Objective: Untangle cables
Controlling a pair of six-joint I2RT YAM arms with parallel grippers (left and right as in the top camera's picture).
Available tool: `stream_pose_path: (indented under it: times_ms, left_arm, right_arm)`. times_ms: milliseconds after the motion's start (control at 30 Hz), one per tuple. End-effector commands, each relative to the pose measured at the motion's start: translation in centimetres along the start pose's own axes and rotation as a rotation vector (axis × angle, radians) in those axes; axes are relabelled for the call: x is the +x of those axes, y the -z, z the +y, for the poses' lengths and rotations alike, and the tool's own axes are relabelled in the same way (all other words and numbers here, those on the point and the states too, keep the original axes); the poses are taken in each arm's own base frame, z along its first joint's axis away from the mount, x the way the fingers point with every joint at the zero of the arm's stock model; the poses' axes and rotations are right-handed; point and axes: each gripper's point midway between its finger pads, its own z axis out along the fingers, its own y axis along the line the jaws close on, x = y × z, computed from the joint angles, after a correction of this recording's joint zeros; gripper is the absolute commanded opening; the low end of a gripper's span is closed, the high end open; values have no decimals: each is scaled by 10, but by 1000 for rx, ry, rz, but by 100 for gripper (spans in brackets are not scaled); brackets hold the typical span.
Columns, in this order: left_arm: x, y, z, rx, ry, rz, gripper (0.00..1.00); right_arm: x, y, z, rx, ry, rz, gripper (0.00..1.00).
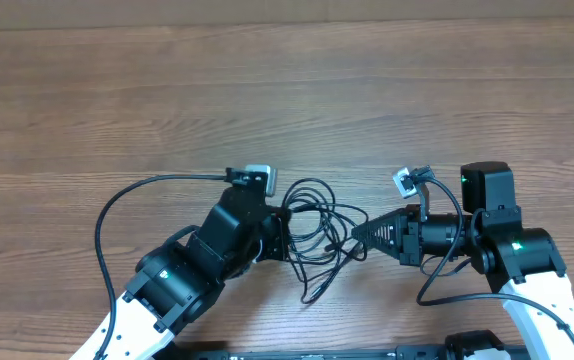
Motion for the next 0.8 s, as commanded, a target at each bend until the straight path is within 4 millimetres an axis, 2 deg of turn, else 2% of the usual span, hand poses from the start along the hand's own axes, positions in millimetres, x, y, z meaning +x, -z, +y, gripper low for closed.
stream_pose_path:
  times_ms: [0, 167, 233, 267, 300, 333, 367, 433, 500, 600, 700, 767]
  left_arm:
    - [-21, 9, 12, -79, 114, -99, 4]
    - [-33, 13, 26, -147, 266, -186, 4]
    - [-34, 13, 26, -144, 250, -187, 4]
    - [-33, 13, 25, -145, 225, -183, 4]
    - [-33, 13, 25, -143, 201, -178, 4]
    - [-31, 12, 20, -126, 133, -157, 4]
    - [-29, 11, 15, -99, 93, -141, 4]
    - [-25, 9, -3, -11, 21, -102, 4]
    - [-24, 9, -13, 42, 9, -85, 4]
    - [-22, 9, -21, 88, 7, -69, 4]
    - [-26, 9, -16, 57, 31, -91, 4]
    - [-31, 9, -7, 7, 58, -126, 4]
  right_arm:
    - [-4, 3, 0, 28, 31, -15, 4]
    - [2, 4, -14, 112, -8, 2, 4]
    - [4, 5, -22, 158, -21, 9, 4]
    - [4, 5, -22, 158, -22, 9, 8]
    - [4, 5, -22, 157, -21, 9, 22]
    - [4, 5, -22, 157, -20, 9, 63]
    - [4, 5, -22, 157, -20, 9, 72]
    - [3, 5, -22, 156, -13, 4, 83]
    - [-2, 5, -21, 153, 10, -9, 84]
    - [-8, 3, -6, 66, 50, -27, 81]
    - [-10, 3, 11, -30, 69, -30, 75]
    - [-8, 3, 10, -29, 55, -23, 76]
